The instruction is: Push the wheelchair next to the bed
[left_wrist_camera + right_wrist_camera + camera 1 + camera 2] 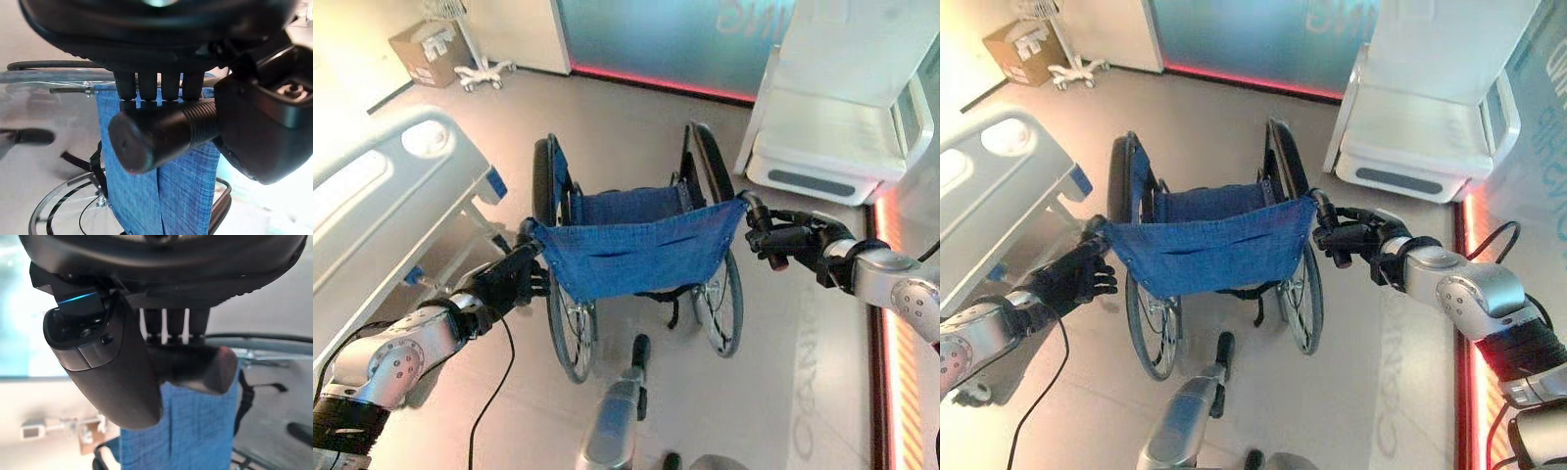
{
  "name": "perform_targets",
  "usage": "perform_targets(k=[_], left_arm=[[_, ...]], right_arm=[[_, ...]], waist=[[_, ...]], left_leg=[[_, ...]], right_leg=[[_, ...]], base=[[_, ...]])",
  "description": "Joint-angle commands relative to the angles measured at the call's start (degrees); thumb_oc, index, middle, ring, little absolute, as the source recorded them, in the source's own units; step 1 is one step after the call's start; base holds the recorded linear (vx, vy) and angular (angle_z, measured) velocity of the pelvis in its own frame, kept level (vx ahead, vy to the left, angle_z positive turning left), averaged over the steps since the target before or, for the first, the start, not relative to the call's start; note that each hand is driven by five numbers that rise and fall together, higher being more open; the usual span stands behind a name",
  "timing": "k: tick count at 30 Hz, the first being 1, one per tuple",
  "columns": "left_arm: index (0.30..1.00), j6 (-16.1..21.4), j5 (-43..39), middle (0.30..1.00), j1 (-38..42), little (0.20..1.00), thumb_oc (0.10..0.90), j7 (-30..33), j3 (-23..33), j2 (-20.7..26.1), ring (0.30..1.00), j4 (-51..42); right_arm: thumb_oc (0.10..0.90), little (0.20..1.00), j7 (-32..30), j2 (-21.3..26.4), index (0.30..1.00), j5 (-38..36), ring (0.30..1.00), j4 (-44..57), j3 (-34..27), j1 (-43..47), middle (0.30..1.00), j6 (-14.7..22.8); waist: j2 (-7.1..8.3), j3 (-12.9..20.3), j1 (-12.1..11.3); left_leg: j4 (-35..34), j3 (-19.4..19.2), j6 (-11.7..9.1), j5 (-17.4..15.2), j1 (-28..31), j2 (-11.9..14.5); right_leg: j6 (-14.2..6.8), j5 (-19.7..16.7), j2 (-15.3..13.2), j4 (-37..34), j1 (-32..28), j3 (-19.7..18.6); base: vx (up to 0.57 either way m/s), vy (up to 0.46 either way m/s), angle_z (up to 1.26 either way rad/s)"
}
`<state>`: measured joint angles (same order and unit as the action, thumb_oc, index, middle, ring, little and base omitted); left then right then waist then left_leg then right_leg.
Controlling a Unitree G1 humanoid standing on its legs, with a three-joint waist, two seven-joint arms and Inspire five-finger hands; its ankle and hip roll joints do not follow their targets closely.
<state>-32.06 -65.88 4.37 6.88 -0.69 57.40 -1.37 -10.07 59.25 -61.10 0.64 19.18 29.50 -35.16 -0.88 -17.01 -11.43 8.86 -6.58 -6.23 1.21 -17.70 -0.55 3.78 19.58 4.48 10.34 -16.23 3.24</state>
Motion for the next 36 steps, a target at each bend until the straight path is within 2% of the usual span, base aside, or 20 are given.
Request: perform_targets(k=[1, 4, 6, 7, 8, 10, 11, 13, 14, 15, 17, 20, 23, 25, 27, 28, 29, 31, 34, 36], left_arm=[[0.300, 7.0, 4.1, 0.300, 11.4, 0.300, 0.400, 1.4, 11.0, 5.5, 0.300, -1.1], [0.300, 6.2, 3.8, 0.300, 13.0, 0.300, 0.400, 1.2, 10.6, 6.9, 0.300, -1.0], [0.300, 6.6, 1.2, 0.300, 15.1, 0.300, 0.400, 0.5, 10.1, 9.1, 0.300, 0.2], [0.300, 7.5, 0.6, 0.300, 16.3, 0.300, 0.400, -0.4, 9.1, 9.6, 0.300, 1.2], [0.300, 7.6, 0.5, 0.300, 16.7, 0.300, 0.400, -0.5, 8.8, 9.7, 0.300, 1.4], [0.300, 9.3, -1.7, 0.300, 19.1, 0.300, 0.400, -1.7, 7.0, 10.6, 0.300, 1.7], [0.300, 9.9, -2.1, 0.300, 20.1, 0.300, 0.400, -2.6, 6.3, 10.5, 0.300, 1.6], [0.300, 10.2, -1.8, 0.300, 20.6, 0.300, 0.400, -3.1, 5.5, 10.1, 0.300, 1.1], [0.300, 10.3, -1.8, 0.300, 20.5, 0.300, 0.400, -3.1, 5.5, 10.0, 0.300, 1.0], [0.300, 10.4, -1.5, 0.300, 20.5, 0.300, 0.400, -3.2, 5.1, 10.0, 0.300, 0.4], [0.300, 10.8, -0.9, 0.300, 19.3, 0.300, 0.400, -3.2, 5.4, 9.7, 0.300, -1.4], [0.300, 10.8, -0.3, 0.300, 16.4, 0.300, 0.400, -3.6, 7.7, 9.1, 0.300, -4.3], [0.300, 10.0, 0.0, 0.300, 13.3, 0.300, 0.400, -4.4, 10.5, 7.9, 0.300, -7.3], [0.300, 9.4, -0.8, 0.300, 10.4, 0.300, 0.400, -3.7, 12.6, 7.4, 0.300, -10.3], [0.300, 9.2, -1.0, 0.300, 9.0, 0.300, 0.400, -3.0, 13.7, 6.9, 0.300, -11.6], [0.300, 9.3, -1.2, 0.300, 7.0, 0.300, 0.400, -2.6, 15.1, 6.5, 0.300, -12.6], [0.300, 9.4, -1.2, 0.300, 6.2, 0.300, 0.400, -2.6, 15.8, 6.3, 0.300, -12.9], [0.300, 9.3, -0.5, 0.300, 5.4, 0.300, 0.400, -3.0, 17.1, 5.9, 0.300, -13.0], [0.300, 10.2, 0.0, 0.300, 3.0, 0.300, 0.400, -3.0, 19.4, 6.3, 0.300, -12.4], [0.300, 10.9, -0.3, 0.300, 1.6, 0.300, 0.400, -3.0, 20.8, 6.9, 0.300, -11.6]], right_arm=[[0.400, 0.300, 5.5, -6.6, 0.300, 2.7, 0.300, 4.9, 0.2, 4.4, 0.300, 8.5], [0.400, 0.300, 3.6, -6.3, 0.300, 1.1, 0.300, 6.4, -0.1, 4.2, 0.300, 8.2], [0.400, 0.300, 1.9, -7.0, 0.300, 0.3, 0.300, 6.5, 1.1, 6.0, 0.300, 7.9], [0.400, 0.300, 1.7, -7.4, 0.300, 0.8, 0.300, 6.4, 1.5, 6.6, 0.300, 7.6], [0.400, 0.300, 1.6, -7.5, 0.300, 0.9, 0.300, 6.4, 1.4, 6.6, 0.300, 7.6], [0.400, 0.300, 0.6, -7.9, 0.300, 3.0, 0.300, 6.6, 1.6, 7.6, 0.300, 7.4], [0.400, 0.300, 0.6, -6.9, 0.300, 3.2, 0.300, 6.3, 1.3, 8.6, 0.300, 7.8], [0.400, 0.300, 0.7, -5.7, 0.300, 2.6, 0.300, 5.4, 1.6, 10.5, 0.300, 8.2], [0.400, 0.300, 0.8, -5.5, 0.300, 2.6, 0.300, 5.2, 1.7, 10.8, 0.300, 8.2], [0.400, 0.300, 0.5, -4.4, 0.300, 1.6, 0.300, 5.4, 1.8, 11.7, 0.300, 7.9], [0.400, 0.300, -0.3, -2.2, 0.300, -1.2, 0.300, 6.4, 0.9, 13.7, 0.300, 5.6], [0.400, 0.300, -1.3, -0.5, 0.300, -3.8, 0.300, 7.5, 0.0, 16.0, 0.300, 2.1], [0.400, 0.300, -0.3, 0.4, 0.300, -4.6, 0.300, 6.1, 0.2, 17.5, 0.300, 0.1], [0.400, 0.300, 1.3, 1.2, 0.300, -4.2, 0.300, 5.3, 0.2, 17.1, 0.300, -0.9], [0.400, 0.300, 2.3, 1.8, 0.300, -3.5, 0.300, 5.2, 0.8, 16.8, 0.300, -0.8], [0.400, 0.300, 3.5, 2.3, 0.300, -2.8, 0.300, 5.0, 1.3, 16.5, 0.300, -0.1], [0.400, 0.300, 3.8, 2.6, 0.300, -2.8, 0.300, 4.8, 1.5, 16.7, 0.300, 0.2], [0.400, 0.300, 3.4, 2.6, 0.300, -3.5, 0.300, 5.0, 1.9, 16.8, 0.300, 0.6], [0.400, 0.300, 3.6, 1.3, 0.300, -2.6, 0.300, 6.1, 2.8, 17.2, 0.300, 0.3], [0.400, 0.300, 3.4, 0.1, 0.300, -2.0, 0.300, 5.9, 4.0, 18.2, 0.300, 0.6]], waist=[[3.71, 6.1, -0.1], [3.79, 7.0, -0.7], [2.87, 7.1, 0.0], [2.65, 6.8, 0.7], [2.63, 6.7, 0.8], [1.72, 5.4, 1.7], [1.85, 4.5, 2.5], [2.33, 3.0, 4.1], [2.28, 2.8, 4.4], [3.16, 2.6, 5.0], [3.26, 2.5, 5.8], [3.82, 3.0, 6.1], [3.88, 5.0, 6.1], [3.47, 6.4, 6.5], [4.01, 6.6, 6.3], [4.70, 6.1, 5.6], [5.17, 5.5, 5.0], [5.57, 3.7, 3.5], [5.28, 1.9, 1.3], [4.59, 1.8, 0.2]], left_leg=[[-1.4, 0.0, 6.8, 4.2, 4.2, -3.4], [-1.1, 3.0, 8.2, 3.1, 5.9, -4.9], [-0.6, 4.2, 9.1, 1.5, 7.9, -5.7], [0.0, 4.2, 9.4, 1.0, 8.4, -6.3], [0.2, 4.3, 9.4, 0.8, 8.4, -6.4], [2.5, 6.1, 9.3, -1.2, 9.9, -7.1], [3.4, 8.1, 9.3, -3.8, 13.2, -7.4], [4.3, 9.4, 9.5, -7.6, 17.3, -7.9], [4.5, 9.6, 9.6, -8.2, 17.8, -7.9], [5.3, 9.8, 9.4, -10.1, 19.3, -8.4], [6.5, 11.5, 9.2, -13.8, 22.1, -7.5], [7.6, 13.0, 8.9, -17.7, 25.7, -6.2], [10.8, 13.7, 7.3, -13.6, 27.5, -3.8], [15.4, 13.6, 4.2, -5.7, 28.0, -1.1], [25.0, 12.1, 2.5, 1.0, 25.6, -0.2], [36.1, 11.3, 1.2, 4.4, 20.4, -1.4], [43.2, 10.5, 0.9, 4.9, 16.6, -3.0], [49.2, 8.9, 1.6, 3.6, 8.6, -4.3], [39.4, 7.5, 3.2, 0.8, 5.3, -4.5], [29.3, 6.4, 3.4, 2.4, 4.8, -3.5]], right_leg=[[-12.6, -16.8, -1.8, 18.8, 0.5, 1.9], [-15.7, -25.0, -0.4, 28.7, 5.0, 0.5], [-15.1, -24.6, -1.5, 30.4, 10.8, 1.1], [-13.9, -21.9, -3.1, 28.0, 12.3, 2.6], [-13.8, -21.6, -3.2, 27.4, 12.6, 2.8], [-11.1, -16.9, -4.9, 16.9, 16.1, 4.5], [-10.6, -17.9, -7.3, 9.1, 19.7, 5.1], [-11.9, -22.0, -9.8, 3.1, 23.2, 5.0], [-12.2, -22.6, -10.0, 2.4, 23.4, 5.0], [-13.0, -25.1, -12.1, -1.8, 25.5, 4.4], [-14.5, -27.9, -14.1, -6.9, 27.1, 4.1], [-15.1, -29.5, -15.0, -5.5, 29.3, 3.9], [-13.9, -26.9, -12.5, -3.4, 27.9, 4.7], [-11.5, -25.0, -10.1, -1.1, 26.8, 5.8], [-9.4, -23.7, -9.5, -1.8, 24.2, 7.3], [-7.6, -22.4, -8.8, -2.5, 21.3, 8.2], [-6.9, -21.8, -8.8, -2.6, 20.0, 8.7], [-5.9, -20.8, -8.0, -2.9, 16.8, 9.5], [-6.3, -19.8, -6.4, -3.8, 13.0, 9.4], [-6.3, -18.4, -4.7, -4.0, 11.4, 9.2]], base=[[0.52, 0.082, -0.02], [0.44, 0.052, 0.18], [0.48, 0.088, 0.35], [0.30, 0.066, 0.30], [0.36, 0.017, 0.22], [0.45, -0.106, 0.48], [0.46, -0.196, 0.62], [0.39, -0.182, 0.57], [0.37, -0.189, 0.68], [0.36, -0.167, 0.60], [0.52, -0.233, 0.54], [0.58, -0.246, 0.43], [0.52, -0.250, 0.65], [0.41, -0.258, 0.90], [0.33, -0.310, 0.29], [0.36, -0.364, -0.09], [0.38, -0.386, -0.05], [0.33, -0.280, 0.06], [0.39, -0.151, 0.33], [0.42, -0.056, 0.06]])
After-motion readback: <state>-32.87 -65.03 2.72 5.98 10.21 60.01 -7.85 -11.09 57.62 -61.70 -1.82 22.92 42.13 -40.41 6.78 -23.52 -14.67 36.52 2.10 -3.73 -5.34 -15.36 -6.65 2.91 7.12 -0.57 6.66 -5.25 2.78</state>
